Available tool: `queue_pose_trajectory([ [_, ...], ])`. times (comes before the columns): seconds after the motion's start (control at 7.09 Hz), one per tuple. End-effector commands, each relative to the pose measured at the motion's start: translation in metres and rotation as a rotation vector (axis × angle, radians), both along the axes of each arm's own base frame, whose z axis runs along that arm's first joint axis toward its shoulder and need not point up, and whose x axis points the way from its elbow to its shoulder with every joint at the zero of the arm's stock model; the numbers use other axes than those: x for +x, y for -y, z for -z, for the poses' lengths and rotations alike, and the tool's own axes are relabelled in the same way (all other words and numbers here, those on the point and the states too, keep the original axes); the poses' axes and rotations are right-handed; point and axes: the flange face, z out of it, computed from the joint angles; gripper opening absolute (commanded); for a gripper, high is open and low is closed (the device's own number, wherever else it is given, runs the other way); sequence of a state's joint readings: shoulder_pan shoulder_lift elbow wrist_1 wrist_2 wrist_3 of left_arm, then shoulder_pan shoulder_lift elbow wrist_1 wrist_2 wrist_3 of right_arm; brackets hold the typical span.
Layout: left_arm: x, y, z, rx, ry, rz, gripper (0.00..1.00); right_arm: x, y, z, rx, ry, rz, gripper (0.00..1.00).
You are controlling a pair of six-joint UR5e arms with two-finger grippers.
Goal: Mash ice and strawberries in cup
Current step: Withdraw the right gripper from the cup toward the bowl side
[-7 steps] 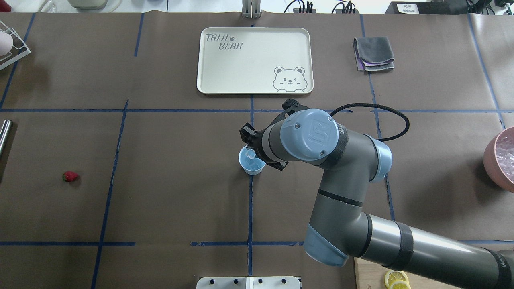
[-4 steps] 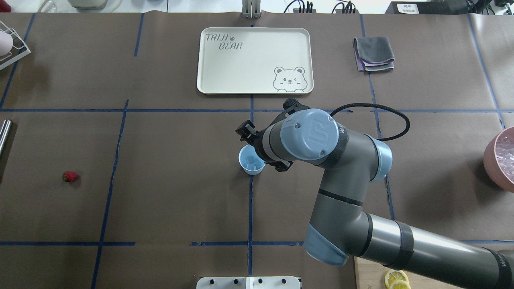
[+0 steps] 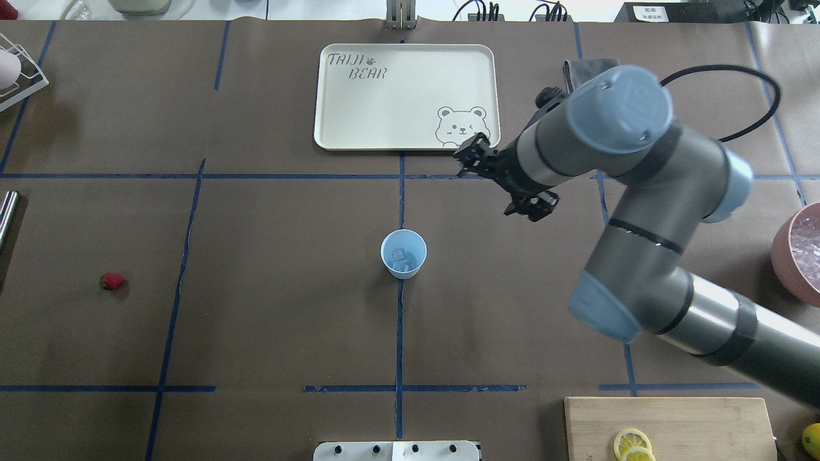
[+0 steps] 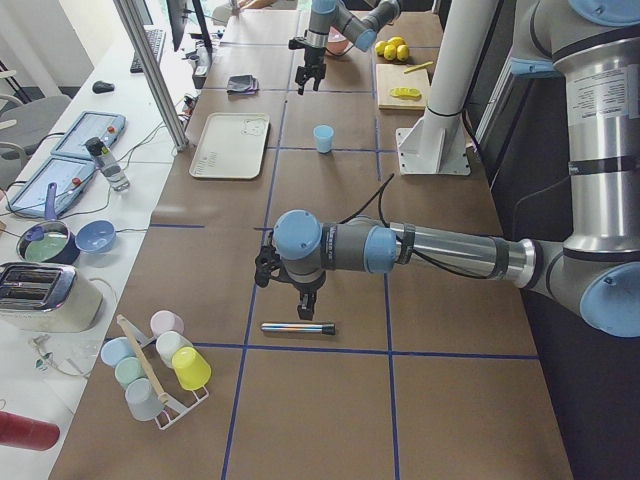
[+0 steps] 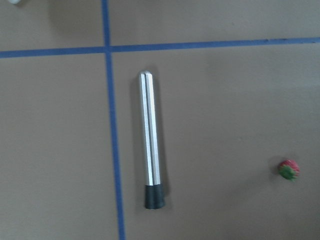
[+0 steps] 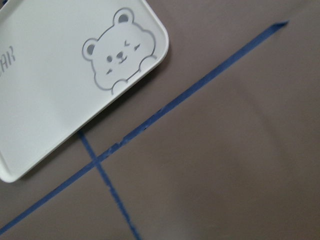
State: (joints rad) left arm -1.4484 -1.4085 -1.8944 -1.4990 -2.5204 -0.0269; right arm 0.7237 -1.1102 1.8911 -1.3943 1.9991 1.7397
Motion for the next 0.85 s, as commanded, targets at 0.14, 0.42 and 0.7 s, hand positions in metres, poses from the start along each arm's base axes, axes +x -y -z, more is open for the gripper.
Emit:
queue_pose_trajectory([
  [0.14, 0.109, -0.007, 0.047, 0.056, 0.017, -0.035, 1.00, 0.147, 0.017, -0.099, 0.108, -0.064, 0.144, 1.00],
  [0.42, 0.155, -0.014, 0.047, -0.021, 0.086, 0.046, 1.00, 0.160, 0.018, -0.118, 0.129, -0.088, 0.165, 1.00],
  [0.7, 0.234, -0.037, 0.056, -0.032, 0.128, 0.114, 1.00, 0.161, 0.017, -0.121, 0.138, -0.096, 0.166, 1.00],
])
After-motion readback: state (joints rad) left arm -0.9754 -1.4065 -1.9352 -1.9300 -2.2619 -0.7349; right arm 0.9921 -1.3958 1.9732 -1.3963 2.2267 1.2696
